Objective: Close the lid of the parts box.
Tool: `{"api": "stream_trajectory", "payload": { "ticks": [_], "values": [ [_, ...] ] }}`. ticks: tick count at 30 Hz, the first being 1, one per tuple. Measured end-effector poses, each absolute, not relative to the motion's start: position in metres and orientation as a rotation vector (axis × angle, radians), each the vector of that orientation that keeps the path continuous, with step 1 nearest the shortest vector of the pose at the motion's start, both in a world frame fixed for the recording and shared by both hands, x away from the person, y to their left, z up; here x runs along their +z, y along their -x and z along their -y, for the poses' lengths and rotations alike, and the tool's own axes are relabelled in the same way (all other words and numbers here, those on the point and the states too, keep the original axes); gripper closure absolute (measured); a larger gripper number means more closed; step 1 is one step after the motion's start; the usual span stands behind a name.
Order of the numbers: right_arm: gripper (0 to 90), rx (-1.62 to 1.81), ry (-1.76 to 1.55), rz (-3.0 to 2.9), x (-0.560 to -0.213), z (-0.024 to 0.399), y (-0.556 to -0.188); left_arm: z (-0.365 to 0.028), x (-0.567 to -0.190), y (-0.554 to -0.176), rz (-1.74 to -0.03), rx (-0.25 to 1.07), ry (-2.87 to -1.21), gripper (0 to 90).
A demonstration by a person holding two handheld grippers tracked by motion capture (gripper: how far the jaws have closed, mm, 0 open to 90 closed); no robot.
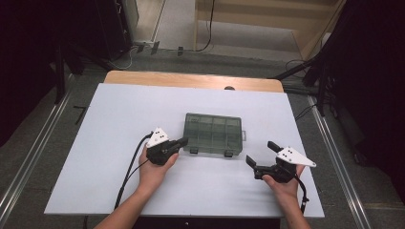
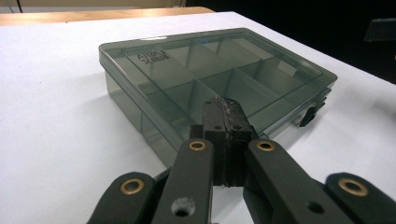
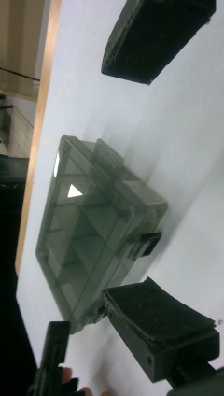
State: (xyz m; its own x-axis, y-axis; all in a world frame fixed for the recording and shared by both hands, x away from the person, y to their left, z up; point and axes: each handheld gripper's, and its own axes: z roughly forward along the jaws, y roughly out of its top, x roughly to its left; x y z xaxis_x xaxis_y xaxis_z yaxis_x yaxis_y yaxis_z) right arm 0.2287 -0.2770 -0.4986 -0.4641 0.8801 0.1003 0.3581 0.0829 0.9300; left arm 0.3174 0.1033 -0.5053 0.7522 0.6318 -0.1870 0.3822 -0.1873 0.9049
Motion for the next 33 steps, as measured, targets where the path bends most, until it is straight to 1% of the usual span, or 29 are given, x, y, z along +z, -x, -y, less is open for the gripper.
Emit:
{"api": "stream_trajectory", "payload": {
  "ticks": [18, 23, 24, 27, 29, 33],
  "values": [
    [0.0, 1.346, -1.267, -1.848, -0.507, 0.300, -0.210, -0.103, -0.504, -0.316, -0.778, 0.280, -1.817, 90.0],
    [0.0, 1.337, -1.283, -1.842, -0.509, 0.306, -0.208, -0.105, -0.502, -0.316, -0.765, 0.265, -1.813, 89.1],
    [0.0, 1.339, -1.288, -1.838, -0.509, 0.307, -0.208, -0.105, -0.501, -0.315, -0.756, 0.263, -1.813, 83.0],
    [0.0, 1.340, -1.289, -1.835, -0.509, 0.308, -0.208, -0.107, -0.499, -0.312, -0.723, 0.261, -1.814, 72.5],
    [0.0, 1.341, -1.291, -1.836, -0.509, 0.308, -0.209, -0.108, -0.497, -0.310, -0.703, 0.253, -1.816, 70.3],
    [0.0, 1.340, -1.294, -1.834, -0.509, 0.308, -0.209, -0.112, -0.494, -0.307, -0.701, 0.255, -1.797, 51.3]
  ]
}}
